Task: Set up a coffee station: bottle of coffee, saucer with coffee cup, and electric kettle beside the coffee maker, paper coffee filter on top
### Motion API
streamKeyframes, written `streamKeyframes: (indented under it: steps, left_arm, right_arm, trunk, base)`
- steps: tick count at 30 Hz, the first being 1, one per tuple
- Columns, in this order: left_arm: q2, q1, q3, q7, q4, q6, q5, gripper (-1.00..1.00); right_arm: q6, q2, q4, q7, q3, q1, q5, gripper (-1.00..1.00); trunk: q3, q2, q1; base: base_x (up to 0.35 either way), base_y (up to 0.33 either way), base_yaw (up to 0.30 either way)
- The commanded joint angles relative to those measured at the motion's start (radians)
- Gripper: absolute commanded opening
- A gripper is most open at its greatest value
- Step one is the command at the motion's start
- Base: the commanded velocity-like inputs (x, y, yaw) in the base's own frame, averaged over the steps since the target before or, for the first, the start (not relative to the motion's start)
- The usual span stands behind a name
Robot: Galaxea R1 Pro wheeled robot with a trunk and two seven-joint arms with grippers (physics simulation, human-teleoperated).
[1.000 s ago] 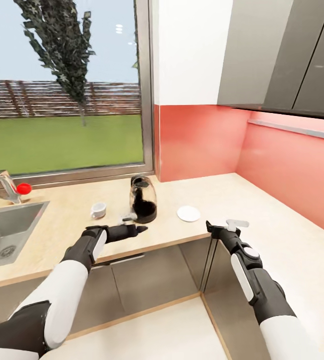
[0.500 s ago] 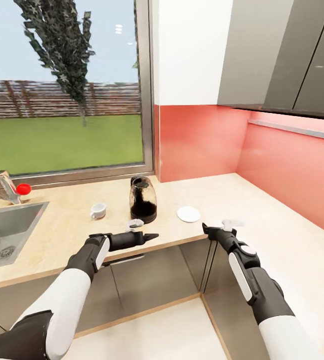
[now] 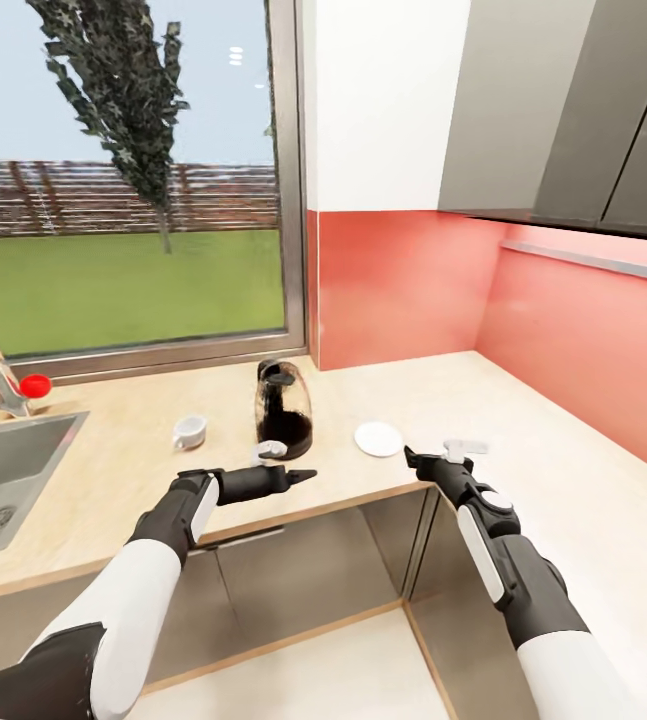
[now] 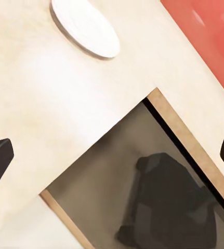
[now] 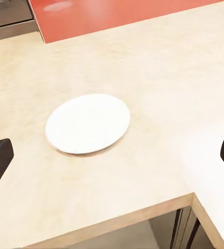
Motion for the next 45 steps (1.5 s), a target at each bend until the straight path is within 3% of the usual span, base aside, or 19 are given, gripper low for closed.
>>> streamKeyframes:
  steps: [1, 15, 45]
  left_arm:
    - [-0.002, -0.001, 0.008, -0.008, -0.001, 0.006, -0.01, 1.0]
    - [-0.001, 0.013, 0.008, -0.008, -0.007, 0.006, -0.01, 1.0]
    - [0.0, 0.013, 0.008, -0.008, -0.004, 0.006, -0.009, 1.0]
  right_arm:
    - [0.005, -0.001, -0.001, 0.0, 0.002, -0.001, -0.007, 1.0]
    - [0.006, 0.001, -0.004, -0.001, 0.003, -0.001, -0.008, 1.0]
    - [0.006, 0.001, -0.001, -0.002, 0.003, -0.001, -0.008, 1.0]
  trunk:
    - [-0.002, -0.002, 0.001]
    - [-0.002, -0.002, 0.001]
    - [-0.002, -0.002, 0.001]
  base:
    - [0.104, -0.089, 0.0]
    - [0.179, -0.177, 0.0]
    - [0.097, -0.007, 0.0]
